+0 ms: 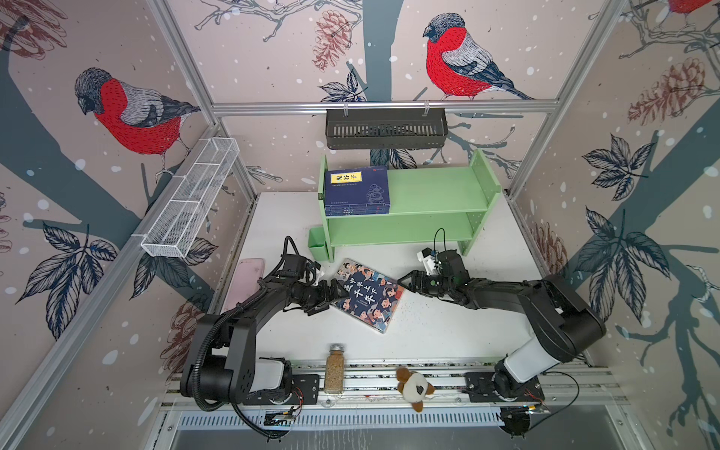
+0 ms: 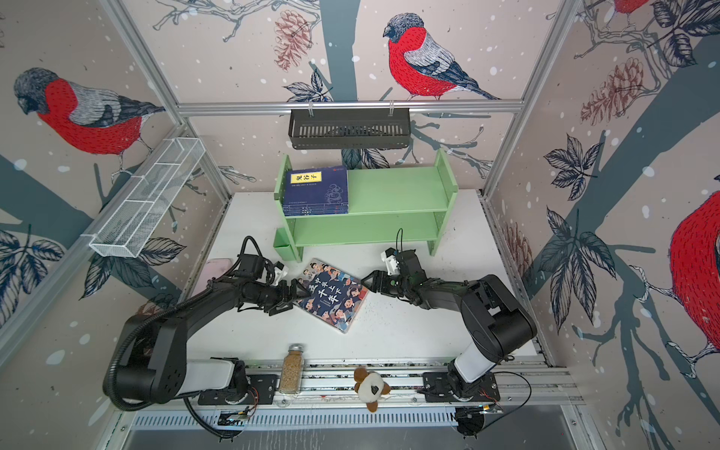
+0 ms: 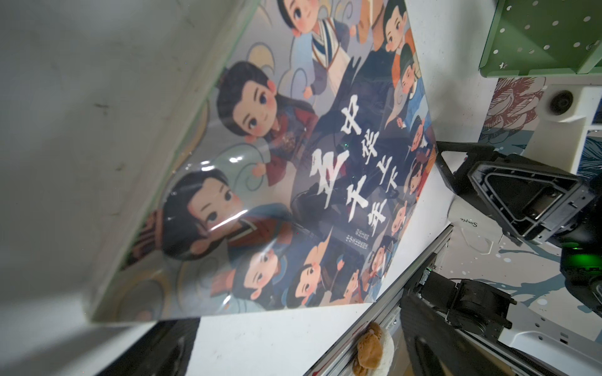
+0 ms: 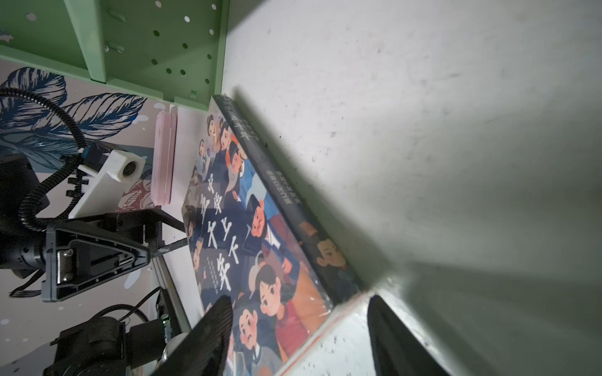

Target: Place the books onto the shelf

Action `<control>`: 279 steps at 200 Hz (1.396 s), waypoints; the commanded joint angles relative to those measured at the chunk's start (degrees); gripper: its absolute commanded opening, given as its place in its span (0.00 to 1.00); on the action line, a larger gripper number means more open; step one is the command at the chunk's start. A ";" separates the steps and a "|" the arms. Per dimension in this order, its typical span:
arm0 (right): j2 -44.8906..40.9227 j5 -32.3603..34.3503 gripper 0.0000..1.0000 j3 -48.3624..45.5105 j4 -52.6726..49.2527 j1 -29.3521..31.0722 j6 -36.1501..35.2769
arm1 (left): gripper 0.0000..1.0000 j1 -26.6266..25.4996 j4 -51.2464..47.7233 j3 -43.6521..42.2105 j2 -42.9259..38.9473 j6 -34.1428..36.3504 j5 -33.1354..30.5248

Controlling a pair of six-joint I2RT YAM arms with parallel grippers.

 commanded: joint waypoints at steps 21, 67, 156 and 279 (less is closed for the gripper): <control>0.52 3.80 0.67 -1.87 7.36 0.47 2.15 | 0.96 -0.49 1.68 0.54 0.49 2.96 -1.05; 2.43 3.75 0.67 -3.99 16.33 0.56 4.83 | 0.96 -1.10 2.91 -0.11 -0.26 2.87 0.25; 4.45 0.21 0.65 -5.02 19.73 3.90 5.88 | 0.96 -2.56 6.24 0.30 1.58 3.06 2.85; -6.34 -0.09 0.67 -7.39 3.04 5.32 2.15 | 0.97 -8.80 5.47 3.76 7.89 1.70 0.75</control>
